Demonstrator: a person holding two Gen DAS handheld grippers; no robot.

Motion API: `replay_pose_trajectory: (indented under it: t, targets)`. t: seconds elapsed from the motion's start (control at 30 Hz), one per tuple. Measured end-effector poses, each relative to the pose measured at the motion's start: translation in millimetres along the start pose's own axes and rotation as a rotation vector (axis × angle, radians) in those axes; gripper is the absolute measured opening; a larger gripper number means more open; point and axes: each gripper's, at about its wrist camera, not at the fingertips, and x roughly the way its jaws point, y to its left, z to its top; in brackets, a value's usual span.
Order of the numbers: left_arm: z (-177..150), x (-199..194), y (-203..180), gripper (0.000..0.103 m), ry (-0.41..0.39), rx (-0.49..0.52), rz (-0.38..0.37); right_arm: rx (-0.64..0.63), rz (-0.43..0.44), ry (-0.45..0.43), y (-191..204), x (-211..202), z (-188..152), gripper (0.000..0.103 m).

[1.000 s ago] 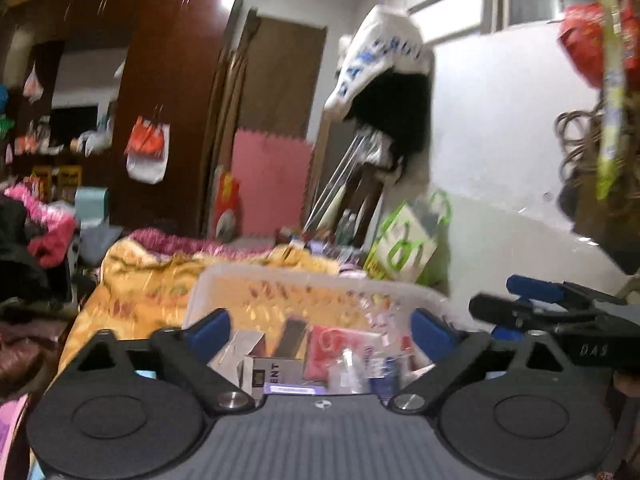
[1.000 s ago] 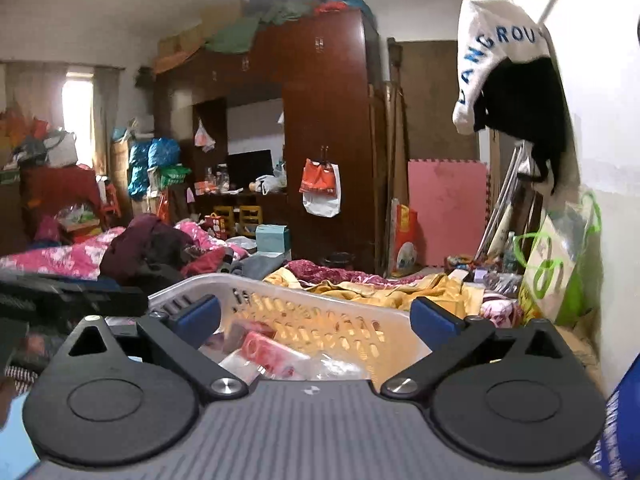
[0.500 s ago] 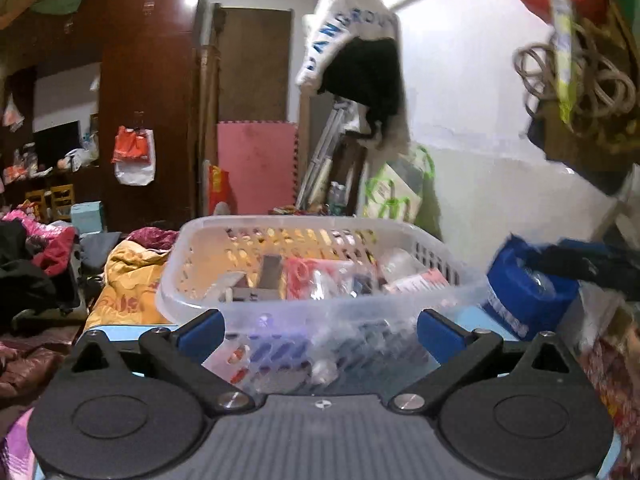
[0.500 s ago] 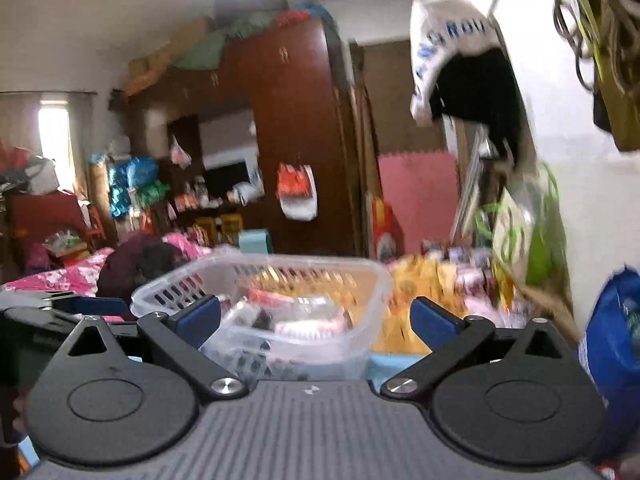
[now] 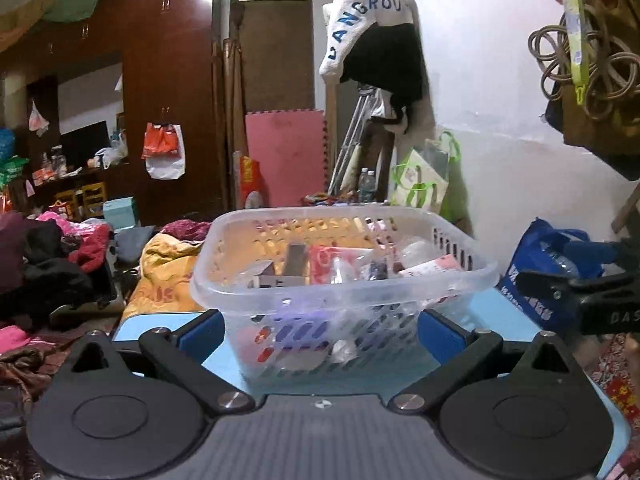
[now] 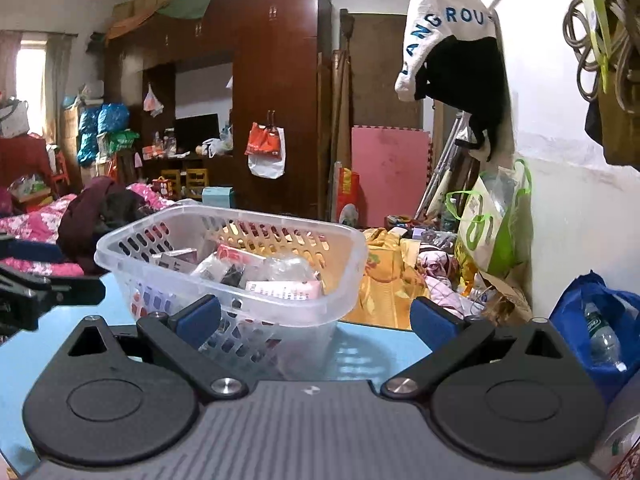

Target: Organize objects

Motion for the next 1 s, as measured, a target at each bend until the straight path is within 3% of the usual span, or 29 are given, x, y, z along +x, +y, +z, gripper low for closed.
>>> replay_pose_trajectory:
  t: [0.3, 1.0]
  targets:
    - [5.1, 8.5, 8.9, 0.103, 0.027, -0.011, 0.048, 0.006, -0.020, 0.001, -3.4, -1.6, 2.4, 0.103]
    - [4.0, 8.1, -5.4, 0.103, 0.030, 0.026, 0.053, 0.012, -0.012, 0.042, -4.5, 1.3, -1.9, 0.103]
